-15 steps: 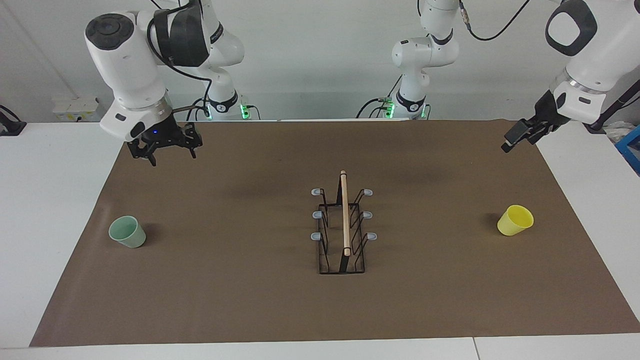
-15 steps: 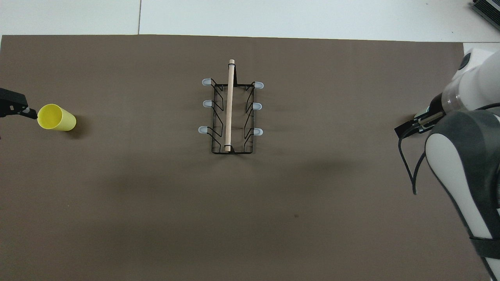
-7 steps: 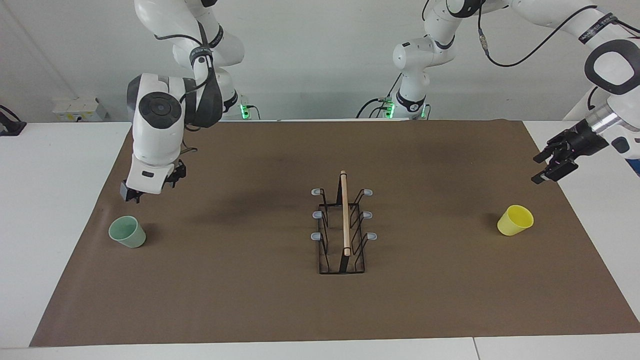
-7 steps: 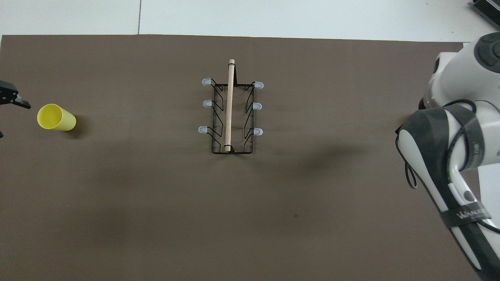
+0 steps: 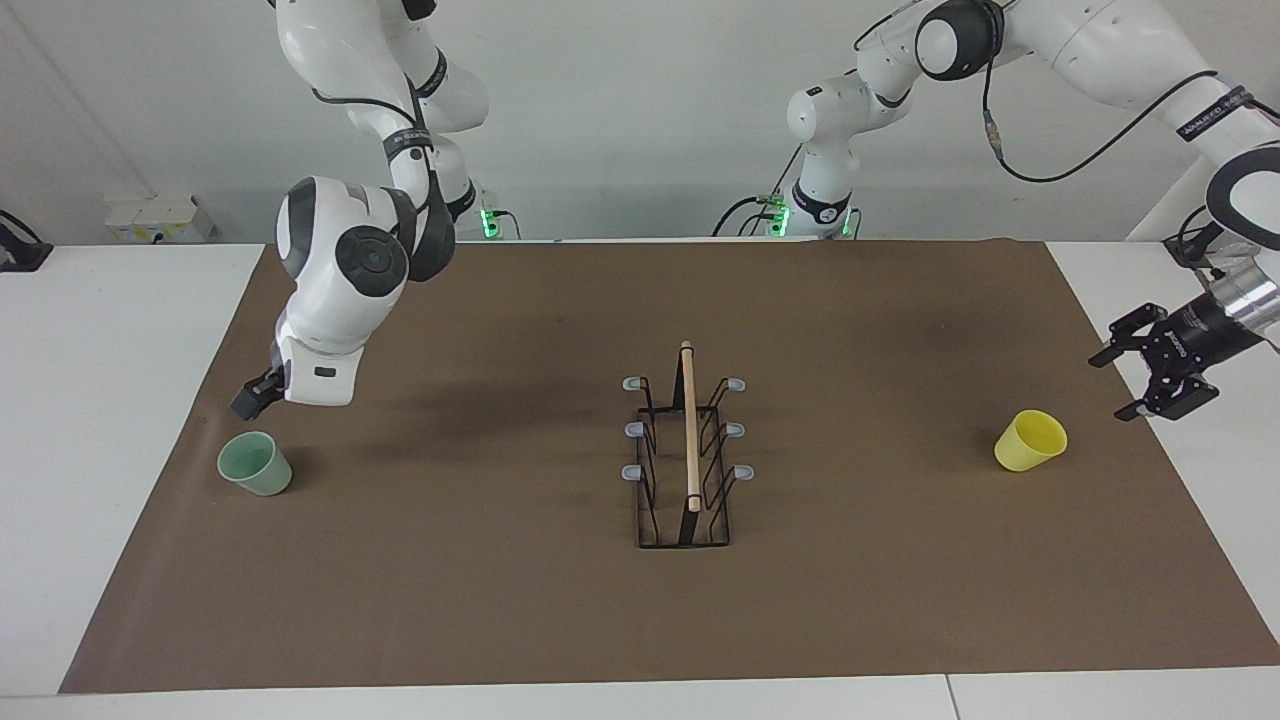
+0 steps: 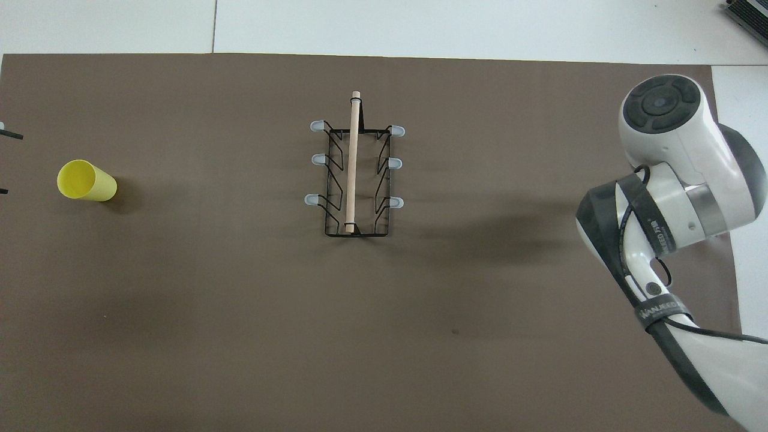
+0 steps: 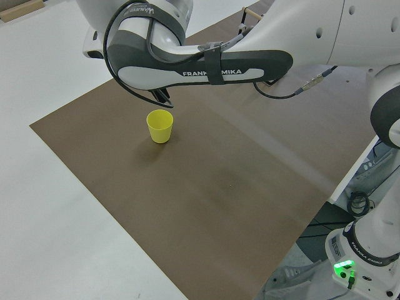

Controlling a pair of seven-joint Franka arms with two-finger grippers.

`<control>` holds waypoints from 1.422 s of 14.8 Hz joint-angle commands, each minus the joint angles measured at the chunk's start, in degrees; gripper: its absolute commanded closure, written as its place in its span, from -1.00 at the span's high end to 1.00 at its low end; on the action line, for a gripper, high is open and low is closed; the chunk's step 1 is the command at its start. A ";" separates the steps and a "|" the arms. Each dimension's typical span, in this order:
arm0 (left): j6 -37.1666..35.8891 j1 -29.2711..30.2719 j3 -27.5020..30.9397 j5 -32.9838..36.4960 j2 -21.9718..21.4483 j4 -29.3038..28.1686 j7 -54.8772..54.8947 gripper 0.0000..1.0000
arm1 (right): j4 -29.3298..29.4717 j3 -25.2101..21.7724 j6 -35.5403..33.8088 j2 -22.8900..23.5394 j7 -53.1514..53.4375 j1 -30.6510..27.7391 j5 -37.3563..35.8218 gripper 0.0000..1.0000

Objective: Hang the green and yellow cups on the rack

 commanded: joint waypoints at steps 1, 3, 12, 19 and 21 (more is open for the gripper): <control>0.64 2.33 -0.16 -1.07 7.98 8.18 -3.49 0.91 | -2.36 0.07 3.45 -0.19 -8.08 -0.10 -7.29 1.00; 5.38 2.61 -0.16 -0.98 9.22 8.10 -3.67 0.93 | -4.72 0.07 7.21 0.52 -10.13 0.69 -12.05 1.00; 11.73 10.07 -0.51 -13.17 14.07 2.59 -4.37 0.95 | -6.57 0.07 9.52 10.71 -3.57 1.57 -29.90 1.00; 12.34 10.43 -0.51 -24.95 4.58 -18.86 -7.19 1.00 | -13.33 -0.02 15.14 11.33 8.47 -2.29 -42.44 1.00; 13.30 9.99 -0.51 -28.74 2.03 -23.78 -6.93 1.00 | -15.45 -0.02 16.72 11.25 12.97 -4.05 -46.95 1.00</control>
